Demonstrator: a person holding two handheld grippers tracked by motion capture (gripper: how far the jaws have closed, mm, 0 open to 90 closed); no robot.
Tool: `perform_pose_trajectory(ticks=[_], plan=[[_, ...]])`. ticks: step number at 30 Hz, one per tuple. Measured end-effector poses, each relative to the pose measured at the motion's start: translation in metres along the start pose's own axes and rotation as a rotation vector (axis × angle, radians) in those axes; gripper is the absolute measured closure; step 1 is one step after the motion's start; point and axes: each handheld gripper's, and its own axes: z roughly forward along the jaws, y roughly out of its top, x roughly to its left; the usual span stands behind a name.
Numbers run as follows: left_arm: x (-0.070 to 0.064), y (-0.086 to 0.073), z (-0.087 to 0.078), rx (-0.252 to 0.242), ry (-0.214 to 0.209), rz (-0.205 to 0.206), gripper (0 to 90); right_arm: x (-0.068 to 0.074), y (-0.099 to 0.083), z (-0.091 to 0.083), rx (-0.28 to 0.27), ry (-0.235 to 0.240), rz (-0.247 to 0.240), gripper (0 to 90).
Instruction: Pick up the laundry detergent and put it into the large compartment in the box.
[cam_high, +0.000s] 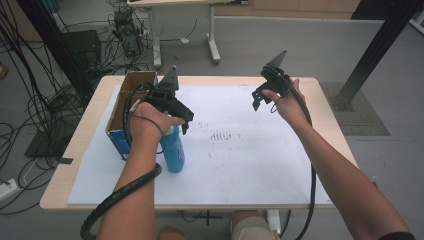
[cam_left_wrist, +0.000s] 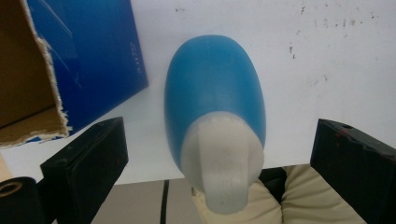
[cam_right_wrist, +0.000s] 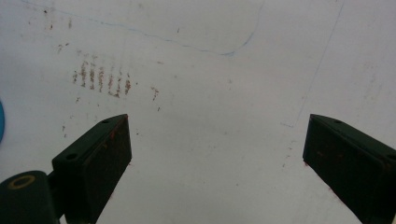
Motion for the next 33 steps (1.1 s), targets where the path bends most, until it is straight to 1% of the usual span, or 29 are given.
perform_pose_trajectory(ticks=[10, 16, 17, 19, 26, 33], plan=[[0.003, 0.002, 0.016, 0.016, -0.009, -0.009, 4.5, 0.000, 0.000, 0.002, 0.006, 0.000, -0.003, 7.7], [0.003, 0.003, 0.025, 0.026, -0.013, -0.008, 4.5, 0.001, 0.001, 0.003, 0.008, -0.001, -0.005, 7.7], [0.002, 0.003, 0.027, 0.028, -0.014, -0.014, 4.5, 0.001, 0.001, 0.003, 0.009, -0.001, -0.004, 7.7], [0.002, 0.004, 0.028, 0.028, -0.013, -0.006, 4.5, 0.001, 0.001, 0.003, 0.010, 0.000, -0.003, 7.7], [0.000, 0.003, 0.033, 0.025, -0.010, -0.009, 4.5, 0.000, 0.001, 0.005, 0.009, 0.003, -0.001, 7.7], [-0.002, 0.004, 0.035, 0.030, -0.003, -0.004, 4.5, -0.001, 0.001, 0.005, 0.010, 0.006, 0.003, 7.7]])
